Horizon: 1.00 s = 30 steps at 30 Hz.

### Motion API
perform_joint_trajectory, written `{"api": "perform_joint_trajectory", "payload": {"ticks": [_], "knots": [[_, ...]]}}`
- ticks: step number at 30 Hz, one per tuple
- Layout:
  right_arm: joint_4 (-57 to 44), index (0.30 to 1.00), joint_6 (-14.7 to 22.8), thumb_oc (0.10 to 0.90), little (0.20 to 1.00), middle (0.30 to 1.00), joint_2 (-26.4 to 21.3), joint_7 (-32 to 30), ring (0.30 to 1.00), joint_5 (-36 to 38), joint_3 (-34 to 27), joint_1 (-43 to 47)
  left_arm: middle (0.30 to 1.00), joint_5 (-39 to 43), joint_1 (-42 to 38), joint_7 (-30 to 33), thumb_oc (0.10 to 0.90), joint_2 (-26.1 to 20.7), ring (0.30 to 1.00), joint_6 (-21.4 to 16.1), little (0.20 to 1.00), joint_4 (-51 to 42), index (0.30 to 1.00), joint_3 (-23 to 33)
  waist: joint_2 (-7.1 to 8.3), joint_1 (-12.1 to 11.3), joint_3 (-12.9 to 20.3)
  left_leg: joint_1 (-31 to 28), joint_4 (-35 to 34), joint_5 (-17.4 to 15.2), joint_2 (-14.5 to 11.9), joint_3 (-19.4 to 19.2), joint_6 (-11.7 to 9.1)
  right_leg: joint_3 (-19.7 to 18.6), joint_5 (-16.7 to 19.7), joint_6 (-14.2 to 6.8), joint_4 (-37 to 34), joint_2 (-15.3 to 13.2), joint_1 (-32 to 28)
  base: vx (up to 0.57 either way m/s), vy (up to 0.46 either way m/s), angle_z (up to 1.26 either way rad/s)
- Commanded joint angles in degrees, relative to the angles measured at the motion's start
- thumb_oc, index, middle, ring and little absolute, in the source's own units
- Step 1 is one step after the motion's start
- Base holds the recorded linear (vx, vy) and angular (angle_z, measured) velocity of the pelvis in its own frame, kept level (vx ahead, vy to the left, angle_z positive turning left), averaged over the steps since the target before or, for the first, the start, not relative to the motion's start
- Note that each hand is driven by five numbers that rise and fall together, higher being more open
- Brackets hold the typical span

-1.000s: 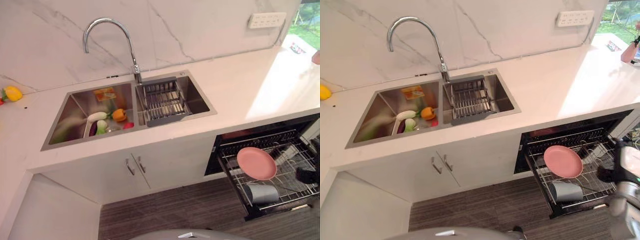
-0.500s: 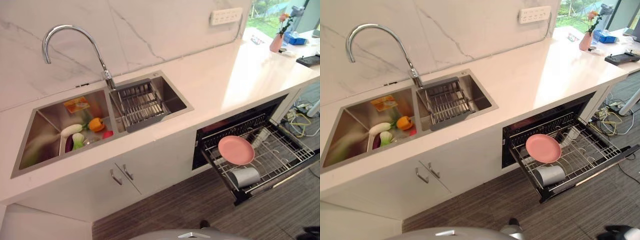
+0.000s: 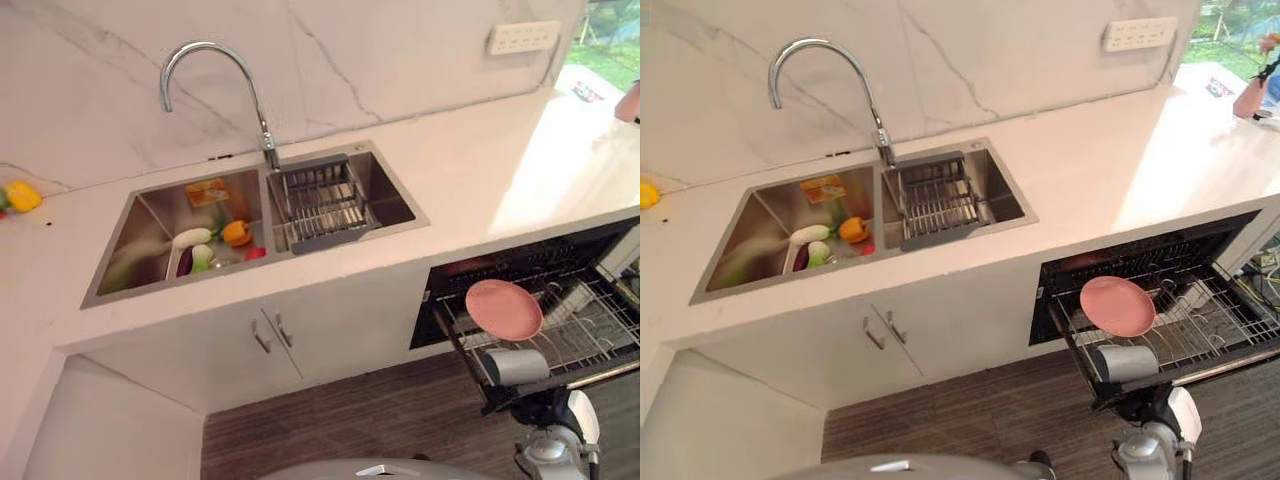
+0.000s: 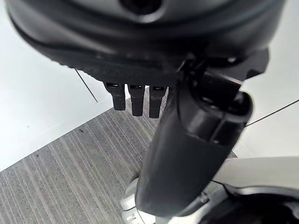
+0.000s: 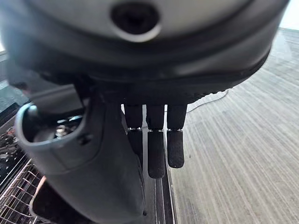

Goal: Place the dishes in the dishwasher.

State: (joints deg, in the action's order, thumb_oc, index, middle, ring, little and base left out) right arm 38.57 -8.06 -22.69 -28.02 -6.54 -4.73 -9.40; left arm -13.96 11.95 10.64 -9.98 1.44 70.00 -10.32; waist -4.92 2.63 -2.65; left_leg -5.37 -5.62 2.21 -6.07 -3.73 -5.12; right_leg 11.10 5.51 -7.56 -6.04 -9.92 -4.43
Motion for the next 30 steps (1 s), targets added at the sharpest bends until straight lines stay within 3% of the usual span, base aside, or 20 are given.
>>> {"api": "perform_joint_trajectory", "payload": {"ticks": [1, 3, 8, 14, 15, 16, 24, 26, 30], "knots": [[-1.14, 0.3, 5.31, 0.4, 0.3, 0.3, -8.39, -2.54, 0.3, -4.16, -0.25, 13.54, 0.9, 0.85, -4.07, 0.53, 0.8, -4.58, 0.9, -0.35, 0.9, 2.08, 0.9, -1.65, 2.3, -2.72, -2.33, -1.63, 0.87, -6.67, 1.27, 2.93, 1.2, 3.56, -4.23, -0.61, 1.48, -1.62, 1.04, 0.02, -0.018, 0.27], [-0.61, 0.3, 5.58, 0.4, 0.3, 0.3, -13.34, -1.9, 0.3, -5.6, 0.83, 17.16, 0.9, 1.51, -4.11, 0.15, 0.8, -5.29, 0.9, -0.78, 0.9, 2.03, 0.9, -2.21, 2.13, -4.32, -3.11, -0.14, 0.98, -5.93, 1.24, 4.63, 0.9, 5.15, -4.44, -0.49, 1.52, -1.78, 1.09, -0.01, -0.029, 0.32], [0.1, 0.3, 6.25, 0.4, 0.3, 0.3, -19.95, -1.79, 0.3, -6.63, 2.42, 23.14, 0.9, 3.02, -4.5, -0.03, 0.8, -6.16, 0.9, -1.5, 0.9, 1.3, 0.9, -3.25, 1.44, -6.16, -5.47, 3.42, 1.35, -4.2, 1.23, 7.41, 0.21, 7.81, -4.53, -0.21, 1.87, -2.14, 2.4, -0.06, -0.029, 0.33], [0.35, 0.3, 6.35, 0.4, 0.3, 0.3, -20.06, -1.82, 0.3, -6.57, 2.6, 23.45, 0.9, 3.04, -4.6, -0.03, 0.8, -6.06, 0.9, -1.5, 0.9, 1.32, 0.9, -3.19, 1.36, -5.89, -5.44, 3.7, 1.46, -4.17, 1.25, 7.63, 0.2, 8.03, -4.56, -0.2, 1.94, -2.16, 2.53, -0.02, -0.009, 0.23], [0.77, 0.3, 7.18, 0.4, 0.3, 0.3, -24.16, -2.8, 0.3, -6.37, 4.25, 29.62, 0.9, 4.56, -5.26, 0.26, 0.8, -6.51, 0.9, -2.08, 0.9, 1.04, 0.9, -4.55, -0.27, -7.82, -8.77, 7.56, 2.13, -2.2, 0.72, 9.6, -1.14, 10.03, -4.9, 0.09, 2.69, -2.34, 4.53, -0.15, -0.07, 0.01], [-1.07, 0.3, 8.1, 0.4, 0.3, 0.3, -25.39, -6.43, 0.3, -6.82, 4.23, 33.67, 0.9, 5.29, -5.81, 1.17, 0.8, -5.58, 0.9, -2.25, 0.9, 1.56, 0.9, -4.68, -1.92, -8.73, -10.85, 10.47, 2.73, -0.69, 0.36, 10.56, -2.09, 11.71, -5.09, 0.24, 2.89, -2.63, 5.75, -0.15, -0.081, 0.14], [-1.51, 0.3, 8.74, 0.4, 0.3, 0.3, -25.64, -7.21, 0.3, -8.27, 7.2, 38.61, 0.9, 6.84, -5.04, 1.48, 0.8, -5.05, 0.9, -3.05, 0.9, 1.06, 0.9, -4.34, -4.66, -10.06, -12.26, 11.61, 1.7, 0.99, 0.45, 10.33, -2.7, 12.56, -5.13, 0.16, 2.97, -3.04, 6.92, -0.02, -0.008, 0.3], [-1.75, 0.3, 9.14, 0.4, 0.3, 0.3, -26.53, -7.07, 0.3, -8.86, 8.21, 39.8, 0.9, 7.81, -5.63, 1.61, 0.8, -5.21, 0.9, -3.59, 0.9, -0.56, 0.9, -4.7, -6.38, -10.22, -13.09, 12.55, 1.22, 2.01, 0.53, 10.39, -3.23, 12.96, -4.94, -0.06, 3.14, -3.66, 7.94, -0.08, 0.02, 0.15], [-2.03, 0.3, 9.46, 0.4, 0.3, 0.3, -27.35, -7.48, 0.3, -8.58, 7.17, 39.51, 0.9, 8.62, -6.18, 1.81, 0.8, -5.22, 0.9, -4.38, 0.9, -2.78, 0.9, -5.46, -8.15, -9.8, -13.72, 13.21, 0.85, 2.91, 0.48, 9.87, -3.78, 14.08, -4.74, -0.29, 2.88, -4.34, 8.06, -0.07, 0.027, 0.1]]}}
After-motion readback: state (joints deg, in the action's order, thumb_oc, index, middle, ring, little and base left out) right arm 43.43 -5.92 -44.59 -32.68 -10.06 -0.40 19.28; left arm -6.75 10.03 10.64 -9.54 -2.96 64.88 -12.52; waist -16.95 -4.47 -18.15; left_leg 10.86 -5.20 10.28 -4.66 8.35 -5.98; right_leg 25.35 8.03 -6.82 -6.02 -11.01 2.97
